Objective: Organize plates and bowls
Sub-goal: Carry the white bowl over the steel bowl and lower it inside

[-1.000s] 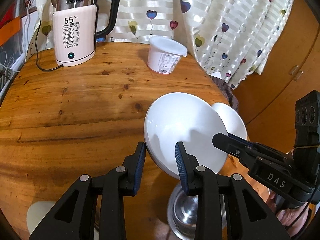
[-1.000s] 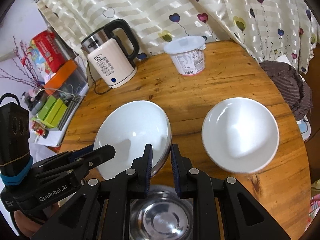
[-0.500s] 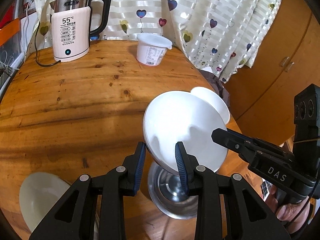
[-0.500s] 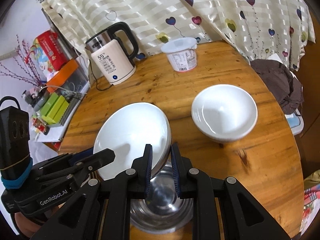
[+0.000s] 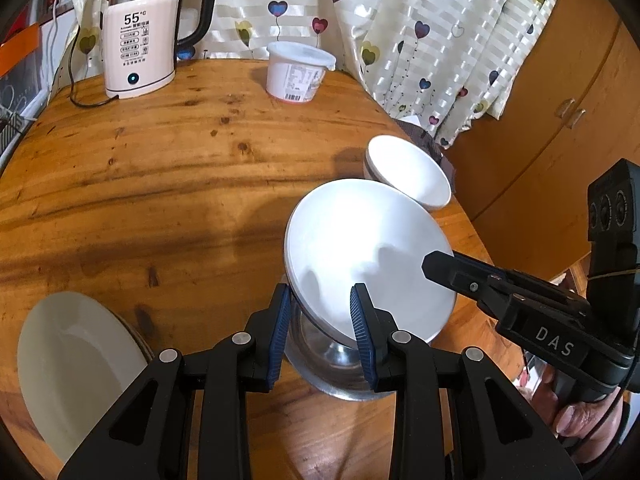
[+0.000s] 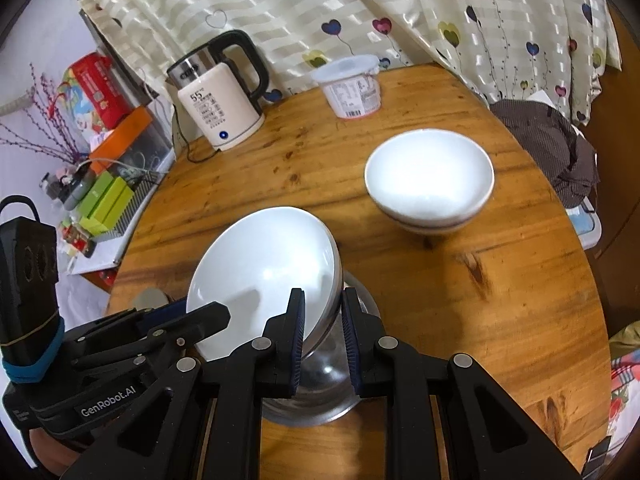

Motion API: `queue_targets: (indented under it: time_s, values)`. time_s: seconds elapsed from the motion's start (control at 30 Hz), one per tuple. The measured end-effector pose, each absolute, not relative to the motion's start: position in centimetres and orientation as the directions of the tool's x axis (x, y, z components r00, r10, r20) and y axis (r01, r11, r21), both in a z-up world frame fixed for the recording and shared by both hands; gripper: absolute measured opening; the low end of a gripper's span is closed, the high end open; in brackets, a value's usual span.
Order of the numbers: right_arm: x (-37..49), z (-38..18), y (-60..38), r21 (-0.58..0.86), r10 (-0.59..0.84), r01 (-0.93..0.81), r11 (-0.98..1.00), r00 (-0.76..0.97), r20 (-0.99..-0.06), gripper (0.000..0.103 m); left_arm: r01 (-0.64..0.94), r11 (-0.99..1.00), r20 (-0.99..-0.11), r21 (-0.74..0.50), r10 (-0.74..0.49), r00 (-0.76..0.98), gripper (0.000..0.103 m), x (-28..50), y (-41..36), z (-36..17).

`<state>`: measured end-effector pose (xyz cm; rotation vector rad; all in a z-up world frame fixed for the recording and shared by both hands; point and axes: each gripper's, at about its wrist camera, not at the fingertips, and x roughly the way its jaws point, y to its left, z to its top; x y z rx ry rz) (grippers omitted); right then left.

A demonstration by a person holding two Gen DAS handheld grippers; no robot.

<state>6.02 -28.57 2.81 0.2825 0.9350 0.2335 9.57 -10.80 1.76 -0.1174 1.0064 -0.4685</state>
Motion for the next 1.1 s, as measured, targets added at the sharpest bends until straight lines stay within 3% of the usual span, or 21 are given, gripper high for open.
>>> queue_targets:
  time_s: [1.1]
  values:
    - [5.1,0.0,-28.4,0.299,0.294,-0.079,0.951,0.526,-0.798,0.021,0.32,0.9,-0.809,-0.295,-0.414,0.418,0.032,8.4,-11.3,-0.7]
